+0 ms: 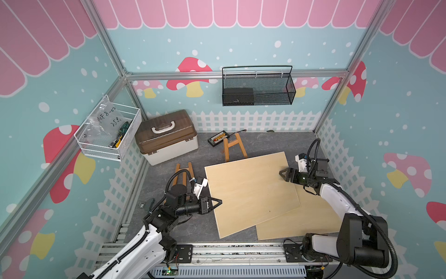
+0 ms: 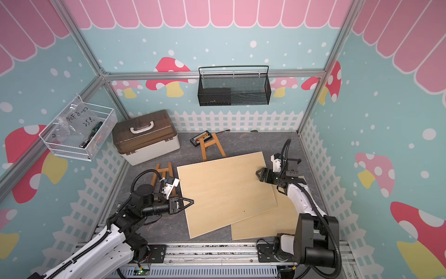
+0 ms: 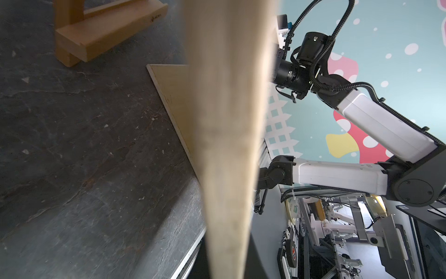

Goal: Disassemble the easel
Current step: Place the drawing board on the drawing board.

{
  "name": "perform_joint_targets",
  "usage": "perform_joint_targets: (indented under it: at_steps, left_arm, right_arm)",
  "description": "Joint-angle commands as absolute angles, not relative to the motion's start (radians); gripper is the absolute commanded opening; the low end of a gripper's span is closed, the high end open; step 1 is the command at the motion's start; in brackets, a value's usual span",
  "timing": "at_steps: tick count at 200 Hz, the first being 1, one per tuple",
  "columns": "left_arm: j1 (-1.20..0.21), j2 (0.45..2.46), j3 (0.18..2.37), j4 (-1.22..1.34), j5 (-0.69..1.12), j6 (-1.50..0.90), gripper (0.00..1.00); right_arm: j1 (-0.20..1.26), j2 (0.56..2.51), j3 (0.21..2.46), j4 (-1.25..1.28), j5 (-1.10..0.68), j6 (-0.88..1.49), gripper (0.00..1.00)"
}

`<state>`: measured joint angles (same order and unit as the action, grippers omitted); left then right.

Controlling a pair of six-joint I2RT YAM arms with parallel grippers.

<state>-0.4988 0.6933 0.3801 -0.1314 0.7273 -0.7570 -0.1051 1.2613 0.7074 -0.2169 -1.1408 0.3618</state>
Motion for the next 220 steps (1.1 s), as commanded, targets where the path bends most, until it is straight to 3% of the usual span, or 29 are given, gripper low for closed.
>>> perform_joint_targets:
  at_steps: [1, 63, 114, 220]
  left_arm:
    - [-0.512, 0.736, 0.364, -0.126, 0.672, -0.752, 0.00]
    - [-0.512, 0.812, 0.379, -0.094, 0.703, -0.768, 0.00]
    - [-0.531, 0.859, 0.384, -0.026, 0.716, -0.839, 0.00]
    - [-0.739, 1.077, 0.389, 0.193, 0.568, -0.986, 0.00]
  right_arm:
    - [-0.058, 1.186, 0.676, -0.274, -1.280, 0.477, 0.83]
    - [-0.075, 1.155, 0.777, -0.398, -0.959, 0.478, 0.87]
    - [-0.075, 1.150, 0.826, -0.385, -0.999, 0.485, 0.87]
    - [-0.072, 1.047, 0.737, -0.323, -1.074, 0.551, 0.86]
